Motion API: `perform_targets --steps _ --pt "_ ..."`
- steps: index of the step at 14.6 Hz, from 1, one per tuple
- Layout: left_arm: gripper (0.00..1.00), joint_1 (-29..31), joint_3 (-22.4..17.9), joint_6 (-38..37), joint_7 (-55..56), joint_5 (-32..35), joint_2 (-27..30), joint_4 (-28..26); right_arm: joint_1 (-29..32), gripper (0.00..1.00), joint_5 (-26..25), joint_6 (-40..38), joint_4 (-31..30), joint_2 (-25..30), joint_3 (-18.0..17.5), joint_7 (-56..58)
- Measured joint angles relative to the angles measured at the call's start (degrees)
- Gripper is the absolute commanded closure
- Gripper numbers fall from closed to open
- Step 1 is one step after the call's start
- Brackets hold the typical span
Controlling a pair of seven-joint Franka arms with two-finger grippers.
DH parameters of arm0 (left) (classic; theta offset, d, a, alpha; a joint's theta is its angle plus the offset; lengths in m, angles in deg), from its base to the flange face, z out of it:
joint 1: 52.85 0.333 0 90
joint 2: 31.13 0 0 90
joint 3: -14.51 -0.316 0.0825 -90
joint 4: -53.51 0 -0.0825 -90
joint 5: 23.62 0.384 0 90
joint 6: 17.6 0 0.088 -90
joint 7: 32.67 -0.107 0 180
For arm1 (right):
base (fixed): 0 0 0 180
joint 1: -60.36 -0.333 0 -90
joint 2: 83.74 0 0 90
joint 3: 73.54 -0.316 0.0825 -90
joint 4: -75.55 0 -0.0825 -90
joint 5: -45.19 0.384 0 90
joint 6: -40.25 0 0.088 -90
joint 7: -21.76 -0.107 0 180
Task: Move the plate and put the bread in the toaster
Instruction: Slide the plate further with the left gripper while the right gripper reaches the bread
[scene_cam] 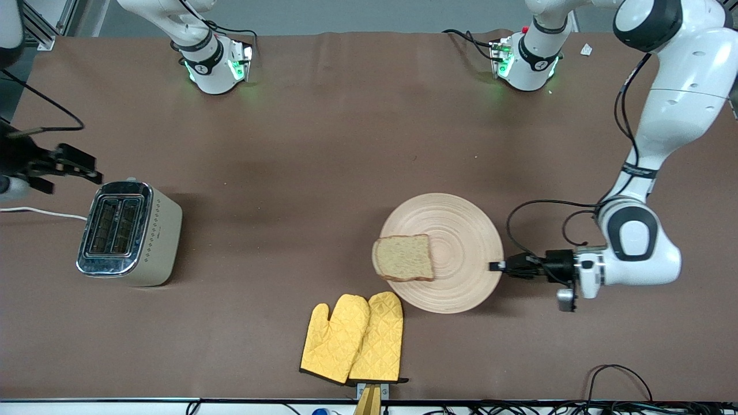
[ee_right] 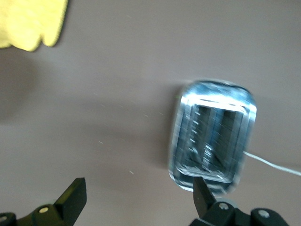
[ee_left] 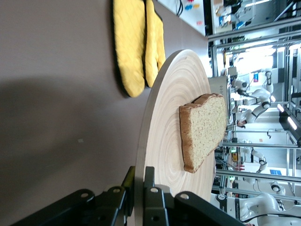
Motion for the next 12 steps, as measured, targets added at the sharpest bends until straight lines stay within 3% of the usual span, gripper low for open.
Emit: perform_targets --steps 5,12 --pt "0.99 -9.6 1.4 12.8 1.5 -4.6 -0.3 -4.1 -5.0 0.00 5.2 13.8 -8.1 -2.7 -0.2 -5.8" --pt "0.96 -20.4 1.6 26.5 1.2 -12.2 -2.5 -6.6 -11.4 0.00 7.9 26.3 -10.1 -13.8 -0.4 -11.5"
